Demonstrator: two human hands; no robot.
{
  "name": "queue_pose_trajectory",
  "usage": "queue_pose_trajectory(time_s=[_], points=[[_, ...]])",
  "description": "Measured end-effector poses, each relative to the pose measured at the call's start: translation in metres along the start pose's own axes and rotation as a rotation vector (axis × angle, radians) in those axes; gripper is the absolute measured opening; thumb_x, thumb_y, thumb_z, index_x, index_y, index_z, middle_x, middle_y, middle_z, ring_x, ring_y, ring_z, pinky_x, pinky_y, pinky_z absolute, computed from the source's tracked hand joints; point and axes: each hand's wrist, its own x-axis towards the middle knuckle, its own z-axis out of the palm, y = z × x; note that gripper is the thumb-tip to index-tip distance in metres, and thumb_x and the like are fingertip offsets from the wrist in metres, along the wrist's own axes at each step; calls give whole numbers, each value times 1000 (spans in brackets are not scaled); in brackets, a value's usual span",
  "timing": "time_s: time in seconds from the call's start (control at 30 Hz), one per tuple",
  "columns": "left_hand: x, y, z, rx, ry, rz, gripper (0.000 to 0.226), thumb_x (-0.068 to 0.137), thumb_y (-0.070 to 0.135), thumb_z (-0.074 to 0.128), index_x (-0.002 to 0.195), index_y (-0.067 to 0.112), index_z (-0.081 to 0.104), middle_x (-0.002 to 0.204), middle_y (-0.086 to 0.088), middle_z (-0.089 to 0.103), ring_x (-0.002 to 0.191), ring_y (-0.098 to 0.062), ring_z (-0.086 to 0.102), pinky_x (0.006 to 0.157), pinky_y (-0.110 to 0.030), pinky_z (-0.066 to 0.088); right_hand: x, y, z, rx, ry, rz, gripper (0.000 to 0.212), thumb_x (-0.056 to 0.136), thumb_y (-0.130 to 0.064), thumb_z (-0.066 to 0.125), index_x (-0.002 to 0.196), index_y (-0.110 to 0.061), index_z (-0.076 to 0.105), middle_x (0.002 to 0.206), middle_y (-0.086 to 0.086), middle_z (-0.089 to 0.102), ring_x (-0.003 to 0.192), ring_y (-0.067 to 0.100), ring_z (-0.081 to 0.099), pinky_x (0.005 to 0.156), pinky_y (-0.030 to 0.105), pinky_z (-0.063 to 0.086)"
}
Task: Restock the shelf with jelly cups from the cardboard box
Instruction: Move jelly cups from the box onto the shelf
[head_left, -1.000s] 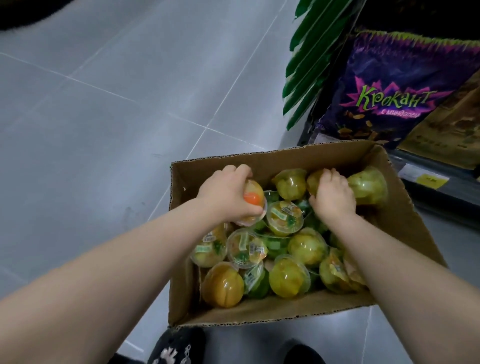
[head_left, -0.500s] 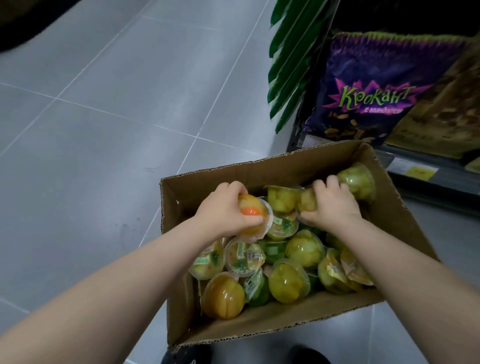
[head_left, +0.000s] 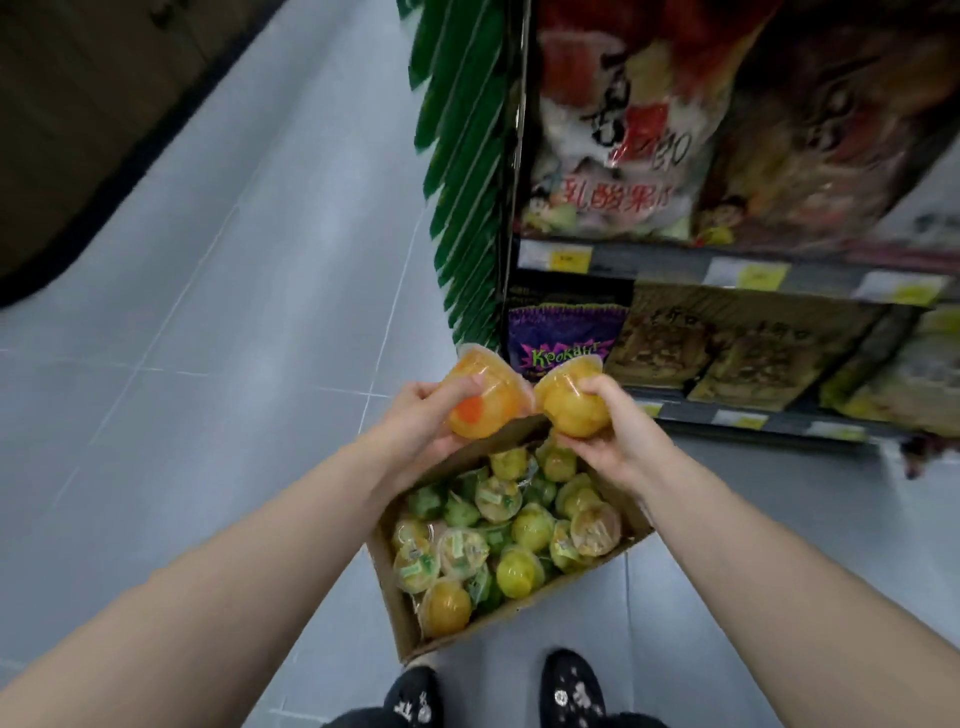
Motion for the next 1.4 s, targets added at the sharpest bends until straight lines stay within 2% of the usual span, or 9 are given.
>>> queue_pose_trajectory(time_s=[0.1,0.2,0.33,0.4,0.53,0.7,0.87,1.1,1.4], points=[[-63,76,30,68,-103,52,52,79,20,75,117,0,46,126,-23,55,98,-26,66,69,-29,58,-75,-65,25,-53,-22,-119,70,79,-18,70,139,-26,34,136,12,39,116,33,50,72,43,54],[-126,148,60,25,-187,116,73,68,15,76,132,14,41,128,-18,53,99,-26,62,74,-34,55,-153,-130,43,-56,-78,-199,56,89,-12,58,137,-28,34,129,10,40,107,29,52,76,40,52],[-210,227,105,69,-479,240,61,63,16,66,123,6,56,119,-11,66,94,-17,66,69,-24,53,-242,-201,51,6,-125,-297,53,87,-13,62,131,-27,36,130,13,42,107,29,53,79,42,53],[-246,255,127,71,-541,300,31,72,18,66,102,11,73,103,-3,72,82,-11,68,64,-20,52,-281,-232,52,-15,-117,-360,59,86,-16,66,134,-25,34,129,13,42,108,29,53,72,40,54],[-307,297,180,133,-445,449,29,80,42,58,79,23,80,89,2,74,75,-9,68,71,-25,49,-352,-289,46,-129,-96,-521,59,81,-24,72,127,-24,35,120,10,50,100,27,60,67,35,53],[-362,334,228,232,-279,618,85,55,53,87,121,6,60,112,-16,67,82,-25,67,56,-29,53,-428,-347,24,-320,20,-782,64,72,-31,81,115,-24,33,117,6,46,105,28,57,77,39,52],[-400,373,253,294,-169,798,132,18,71,86,134,21,48,128,-5,58,108,-29,62,94,-50,50,-489,-395,9,-466,70,-969,73,74,-27,82,122,-23,28,121,7,41,106,27,50,90,43,49],[-430,421,284,287,-124,973,135,19,69,86,139,22,46,129,-4,56,113,-26,59,101,-45,46,-514,-452,27,-441,81,-1189,75,65,-32,87,117,-25,32,122,7,46,107,25,54,93,46,51],[-396,501,299,315,-70,1116,101,48,50,85,137,18,49,127,-5,55,110,-24,58,89,-35,52,-507,-524,80,-546,117,-1407,85,69,-36,85,134,-15,34,116,-1,43,103,15,48,82,28,41]])
